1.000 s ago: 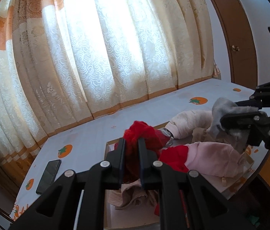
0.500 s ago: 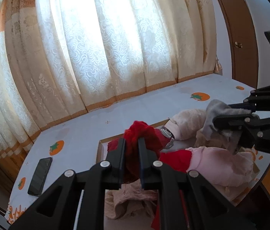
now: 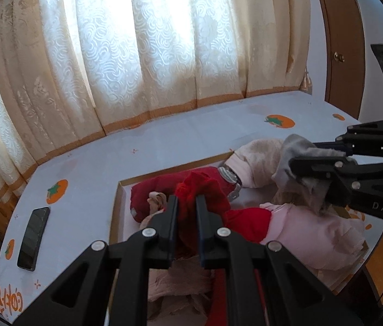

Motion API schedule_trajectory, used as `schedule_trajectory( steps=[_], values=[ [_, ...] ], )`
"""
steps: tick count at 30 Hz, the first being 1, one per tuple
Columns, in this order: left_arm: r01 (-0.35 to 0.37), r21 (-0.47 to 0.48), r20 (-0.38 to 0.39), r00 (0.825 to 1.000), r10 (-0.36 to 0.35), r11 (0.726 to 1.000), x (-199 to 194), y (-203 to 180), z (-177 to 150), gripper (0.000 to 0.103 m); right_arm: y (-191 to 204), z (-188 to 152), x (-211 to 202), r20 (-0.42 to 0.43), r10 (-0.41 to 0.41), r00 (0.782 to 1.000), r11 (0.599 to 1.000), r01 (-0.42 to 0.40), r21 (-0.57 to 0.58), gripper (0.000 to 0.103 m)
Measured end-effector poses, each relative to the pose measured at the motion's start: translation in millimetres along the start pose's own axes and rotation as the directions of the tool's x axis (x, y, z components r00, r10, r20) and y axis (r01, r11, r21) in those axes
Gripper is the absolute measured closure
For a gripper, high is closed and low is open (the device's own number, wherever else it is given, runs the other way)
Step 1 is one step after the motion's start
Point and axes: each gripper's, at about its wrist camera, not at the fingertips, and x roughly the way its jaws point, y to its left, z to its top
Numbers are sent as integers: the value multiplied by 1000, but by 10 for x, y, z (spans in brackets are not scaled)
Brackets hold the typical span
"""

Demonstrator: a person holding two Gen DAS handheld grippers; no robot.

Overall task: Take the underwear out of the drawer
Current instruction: 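Carry the red sock and grey sock over the cardboard tray with both tools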

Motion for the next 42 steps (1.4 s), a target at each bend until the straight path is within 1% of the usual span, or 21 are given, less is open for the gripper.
schedule_trajectory(
  steps=[19,25,34,36,42],
  values=[
    [35,-36,-82,996,-38,999,253,37,63,93,42,107,285,-58,1,998,1000,0,7,85],
    [45,-37,-84,995,-48,998,261,37,30,93,36,68,363,-78,-3,997,1000,4,11,85],
    [36,-16,-77,996,-37,999,245,-1,-65,92,43,6,399,-96,-4,995,1000,5,9,85],
    [31,-10,-73,997,-32,999,231,-6,-94,86,46,-18,399,-99,-4,995,1000,5,7,85],
    [32,-18,-68,997,-33,999,221,17,-123,85,26,-44,364,-89,-1,996,1000,3,19,85]
  ],
)
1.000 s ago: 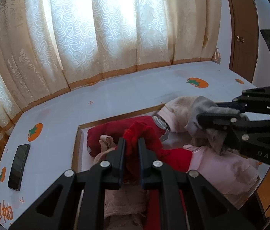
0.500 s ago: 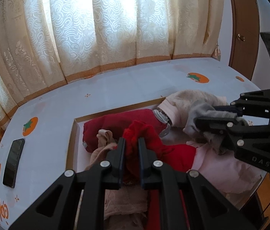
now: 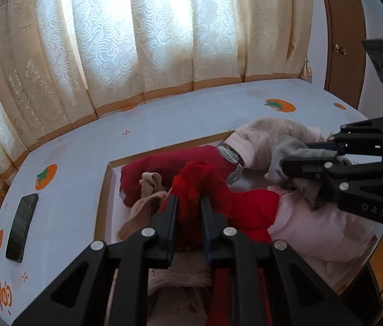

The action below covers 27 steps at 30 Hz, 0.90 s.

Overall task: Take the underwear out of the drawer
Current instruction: 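Carry the red sock and grey sock over the cardboard tray with both tools, then open both tools to drop the red sock and grey sock into the tray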

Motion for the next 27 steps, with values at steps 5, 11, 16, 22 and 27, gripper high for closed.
schedule_trajectory(
  steps=[5,11,16,22,27],
  values=[
    [4,3,3,1000,-4,1000,-21,-29,-4,79,-28,-3,-36,13,-2,1000,1000,2,23,79],
    [7,2,7,1000,-7,1000,-40,-74,-9,55,-13,-16,-46,15,-4,1000,1000,4,20,67],
    [-1,9,22,1000,1,1000,-95,-108,-12,40,7,-31,-98,40,-27,999,999,26,17,50],
    [-7,2,44,999,7,1000,-179,-109,3,26,19,-58,-102,37,-37,999,999,37,17,49],
    [-8,8,56,998,7,1000,-250,-113,-18,11,67,-119,-209,50,-44,998,999,44,5,49]
  ],
)
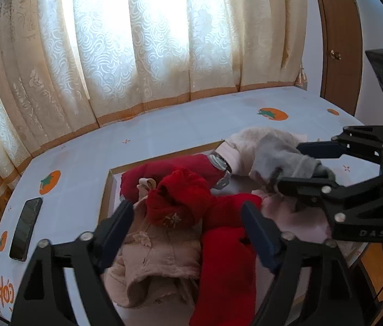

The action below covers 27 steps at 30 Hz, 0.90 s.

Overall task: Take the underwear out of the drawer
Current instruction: 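Open both tools to drop the red sock and grey sock into the tray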

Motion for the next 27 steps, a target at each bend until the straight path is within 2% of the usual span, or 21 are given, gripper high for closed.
schedule_trajectory(
  steps=[3,9,27],
  values=[
    [-7,-6,13,1000,7,1000,-42,11,-16,5,27,-50,-76,0,11,1000,1000,-11,-3,47],
    [-5,8,18,1000,5,1000,-120,-30,-49,5,99,-131,-210,13,33,999,999,-32,-9,44],
    [47,-11,44,998,-46,999,-486,-119,-221,3,346,-282,-705,46,58,997,996,-55,-72,43]
  ],
)
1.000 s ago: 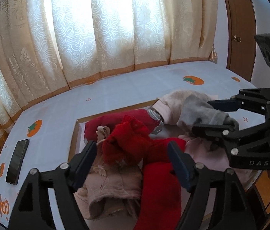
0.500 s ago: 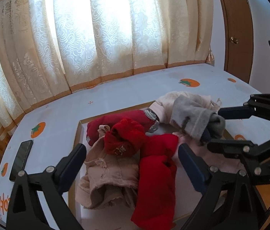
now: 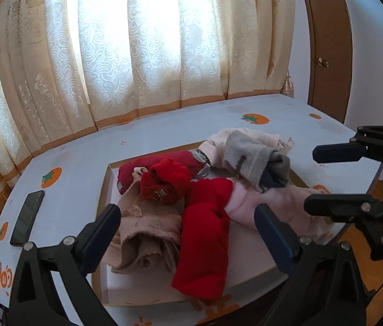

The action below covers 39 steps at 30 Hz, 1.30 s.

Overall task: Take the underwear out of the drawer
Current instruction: 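Open both tools to drop the red sock and grey sock into the tray, then lower both open tools down into the drawer toward the green garments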

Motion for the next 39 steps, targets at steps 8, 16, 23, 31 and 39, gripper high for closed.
schedule_trajectory(
  steps=[8,16,23,31,39],
  values=[
    [32,-6,19,999,-32,999,-220,-55,-100,1,154,-141,-271,3,1,1000,999,-1,-47,42],
    [65,-4,19,998,-65,998,-403,-145,-237,1,295,-418,-435,-22,-4,1000,995,2,-97,39],
    [78,32,16,997,-79,996,-571,-296,-510,1,312,-717,-501,-52,0,999,995,-5,-97,38],
    [96,92,-41,995,-93,991,-591,-529,-940,1,243,-1215,-378,-166,19,986,994,-37,-106,38],
    [122,155,-150,984,-99,980,-474,-610,-1280,1,407,-1659,-67,-367,78,927,967,-160,-198,38]
  ],
)
